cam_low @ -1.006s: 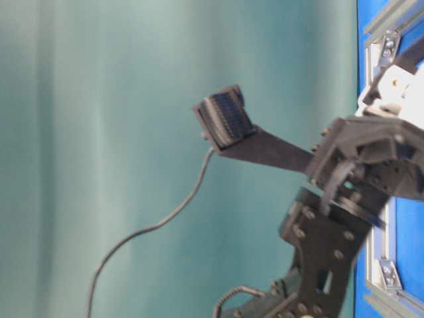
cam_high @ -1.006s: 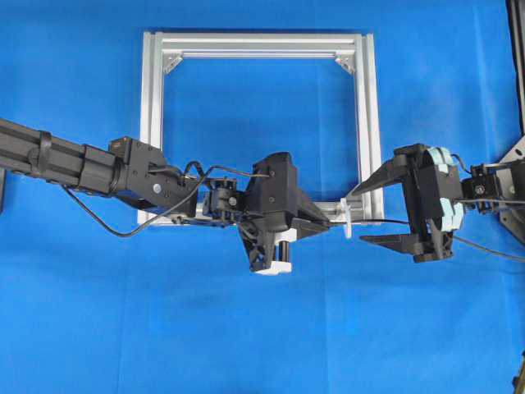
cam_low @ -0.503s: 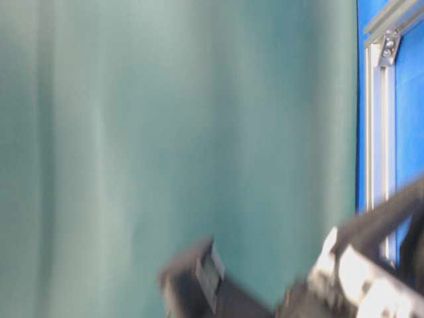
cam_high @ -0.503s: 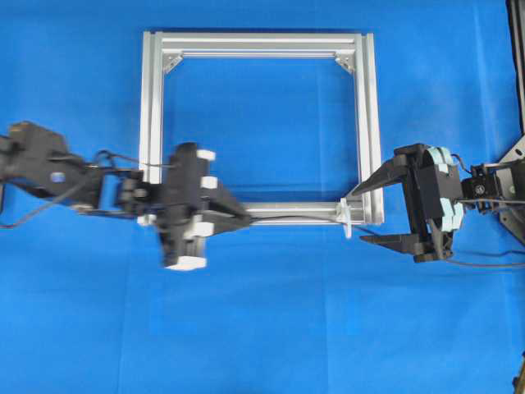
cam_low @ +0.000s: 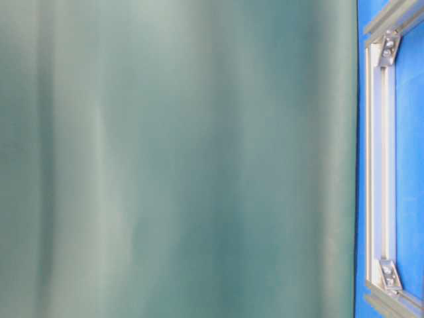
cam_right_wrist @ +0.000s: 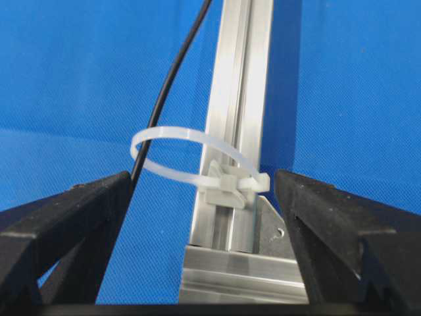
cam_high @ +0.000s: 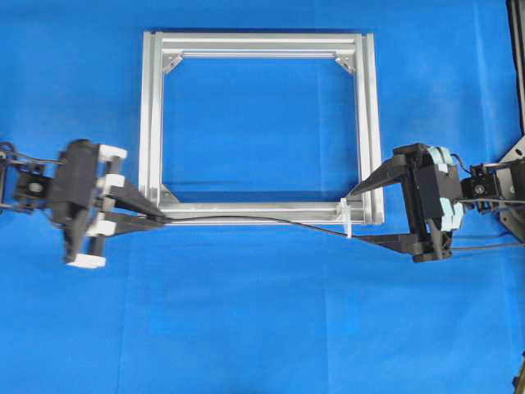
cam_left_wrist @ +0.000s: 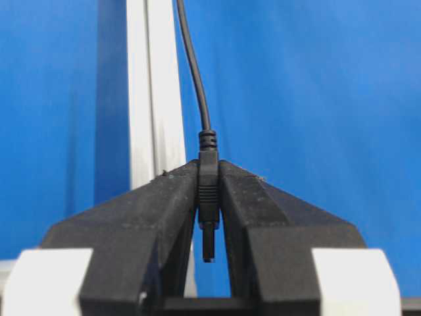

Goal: Insert the wire through the string loop located on the right side.
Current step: 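Open the right gripper and pull the cable leftward with the left gripper, then release the cable with the left gripper and withdraw both grippers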

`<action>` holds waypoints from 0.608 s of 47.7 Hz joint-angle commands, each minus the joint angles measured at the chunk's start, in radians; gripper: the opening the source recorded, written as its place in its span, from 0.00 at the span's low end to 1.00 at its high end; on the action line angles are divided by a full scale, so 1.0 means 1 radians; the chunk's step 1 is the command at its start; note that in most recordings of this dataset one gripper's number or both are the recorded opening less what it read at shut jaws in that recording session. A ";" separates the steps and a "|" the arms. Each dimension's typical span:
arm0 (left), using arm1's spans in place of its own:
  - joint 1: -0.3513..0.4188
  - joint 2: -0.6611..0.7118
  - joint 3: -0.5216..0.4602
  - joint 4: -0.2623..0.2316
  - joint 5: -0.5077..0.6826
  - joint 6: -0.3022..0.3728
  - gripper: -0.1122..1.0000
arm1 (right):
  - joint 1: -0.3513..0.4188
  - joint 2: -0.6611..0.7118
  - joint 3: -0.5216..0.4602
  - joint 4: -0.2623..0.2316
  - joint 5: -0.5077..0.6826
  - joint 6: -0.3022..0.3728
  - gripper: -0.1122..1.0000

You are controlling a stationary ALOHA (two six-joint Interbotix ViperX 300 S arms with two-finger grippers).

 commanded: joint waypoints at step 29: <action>-0.003 -0.107 0.089 0.002 0.114 -0.002 0.17 | -0.002 -0.014 -0.031 0.005 -0.005 0.005 0.94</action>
